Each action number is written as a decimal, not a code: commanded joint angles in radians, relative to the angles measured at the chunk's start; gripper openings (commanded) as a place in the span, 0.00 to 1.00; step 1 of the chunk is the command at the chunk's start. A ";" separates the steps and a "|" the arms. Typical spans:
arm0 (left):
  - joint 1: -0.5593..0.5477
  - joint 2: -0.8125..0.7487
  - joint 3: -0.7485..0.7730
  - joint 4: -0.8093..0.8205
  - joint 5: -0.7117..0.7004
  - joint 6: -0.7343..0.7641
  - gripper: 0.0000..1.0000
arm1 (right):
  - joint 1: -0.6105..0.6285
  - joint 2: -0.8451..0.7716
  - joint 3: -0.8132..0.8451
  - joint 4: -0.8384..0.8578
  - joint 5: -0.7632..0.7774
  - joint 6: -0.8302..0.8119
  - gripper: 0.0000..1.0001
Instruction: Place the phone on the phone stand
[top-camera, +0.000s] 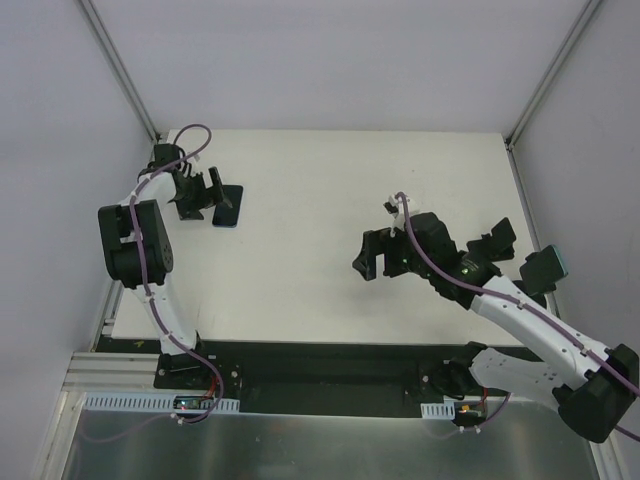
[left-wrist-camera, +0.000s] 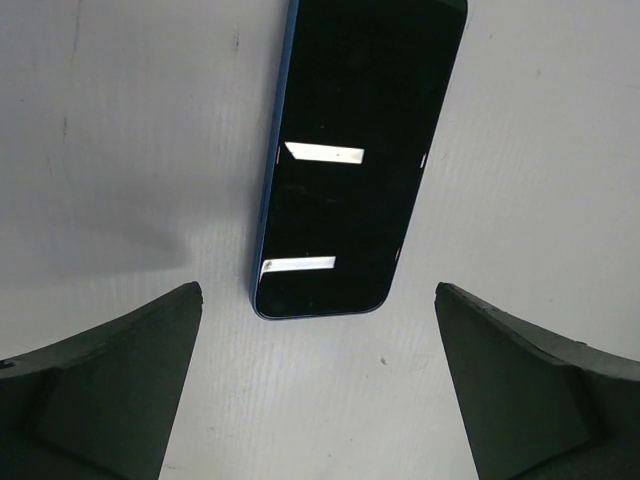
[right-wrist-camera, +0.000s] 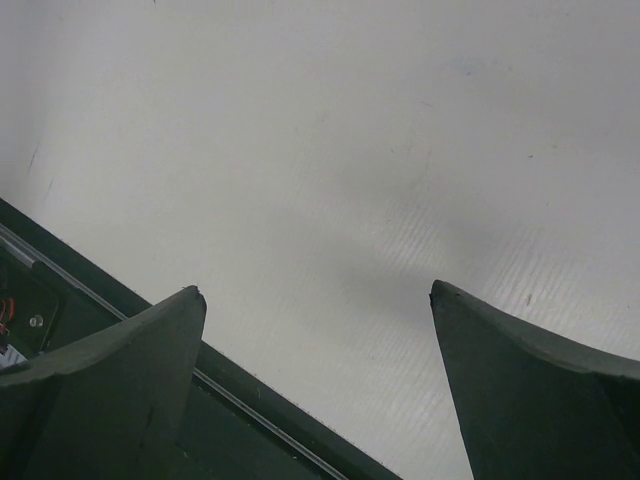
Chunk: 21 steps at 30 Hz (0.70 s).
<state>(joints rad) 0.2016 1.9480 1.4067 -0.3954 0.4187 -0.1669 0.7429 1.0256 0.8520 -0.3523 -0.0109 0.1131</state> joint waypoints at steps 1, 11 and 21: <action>-0.068 0.012 0.058 -0.066 -0.145 0.076 0.99 | -0.004 -0.056 -0.027 0.024 0.005 -0.024 0.96; -0.229 0.123 0.116 -0.140 -0.461 0.119 0.99 | -0.002 -0.096 -0.045 0.013 0.005 -0.003 0.96; -0.251 0.192 0.186 -0.211 -0.457 0.109 0.80 | -0.004 -0.111 -0.051 -0.014 0.063 0.030 0.96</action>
<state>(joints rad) -0.0517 2.1059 1.5749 -0.5442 -0.0090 -0.0643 0.7429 0.9333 0.8032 -0.3573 0.0238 0.1196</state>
